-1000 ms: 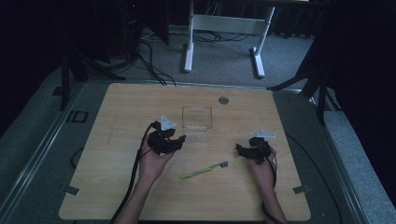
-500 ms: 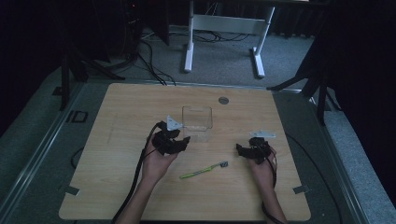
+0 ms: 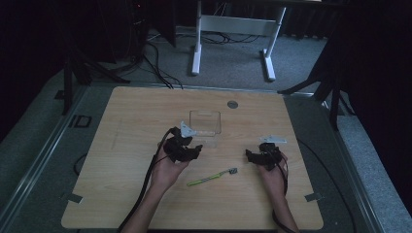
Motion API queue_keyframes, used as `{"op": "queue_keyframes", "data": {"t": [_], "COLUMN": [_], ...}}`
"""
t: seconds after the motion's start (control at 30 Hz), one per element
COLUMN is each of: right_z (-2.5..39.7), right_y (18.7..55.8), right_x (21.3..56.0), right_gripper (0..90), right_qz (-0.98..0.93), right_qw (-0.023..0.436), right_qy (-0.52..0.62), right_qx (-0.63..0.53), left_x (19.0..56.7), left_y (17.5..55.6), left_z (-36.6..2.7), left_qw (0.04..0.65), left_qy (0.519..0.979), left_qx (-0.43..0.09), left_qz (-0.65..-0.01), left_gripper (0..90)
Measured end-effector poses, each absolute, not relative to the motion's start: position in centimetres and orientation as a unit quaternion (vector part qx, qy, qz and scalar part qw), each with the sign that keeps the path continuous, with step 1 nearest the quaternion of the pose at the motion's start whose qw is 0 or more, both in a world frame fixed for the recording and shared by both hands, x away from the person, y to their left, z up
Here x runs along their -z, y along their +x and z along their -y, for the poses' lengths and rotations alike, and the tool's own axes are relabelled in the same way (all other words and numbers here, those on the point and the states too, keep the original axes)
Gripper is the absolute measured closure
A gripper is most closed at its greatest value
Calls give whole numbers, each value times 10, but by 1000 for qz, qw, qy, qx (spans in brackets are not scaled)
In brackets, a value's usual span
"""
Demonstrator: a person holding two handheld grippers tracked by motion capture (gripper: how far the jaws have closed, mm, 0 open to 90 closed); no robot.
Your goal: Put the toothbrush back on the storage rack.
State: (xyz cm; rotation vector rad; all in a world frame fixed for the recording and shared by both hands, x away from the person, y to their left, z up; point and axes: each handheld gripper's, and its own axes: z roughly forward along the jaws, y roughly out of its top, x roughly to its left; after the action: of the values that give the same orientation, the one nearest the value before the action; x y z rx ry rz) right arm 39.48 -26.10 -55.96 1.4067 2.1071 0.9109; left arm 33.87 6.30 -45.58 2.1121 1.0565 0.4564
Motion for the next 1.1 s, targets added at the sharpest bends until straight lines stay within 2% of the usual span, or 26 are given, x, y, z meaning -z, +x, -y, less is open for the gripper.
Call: {"op": "queue_keyframes", "data": {"t": [1.1], "right_z": [261], "right_y": [395], "right_x": [560], "right_gripper": [220], "right_qz": [-763], "right_qw": [223], "right_qy": [509], "right_qx": [-330], "left_x": [449], "left_y": [337], "left_z": [-42], "left_qw": [319], "left_qy": [856], "left_qx": [-165], "left_qz": [-373], "left_gripper": [522]}}
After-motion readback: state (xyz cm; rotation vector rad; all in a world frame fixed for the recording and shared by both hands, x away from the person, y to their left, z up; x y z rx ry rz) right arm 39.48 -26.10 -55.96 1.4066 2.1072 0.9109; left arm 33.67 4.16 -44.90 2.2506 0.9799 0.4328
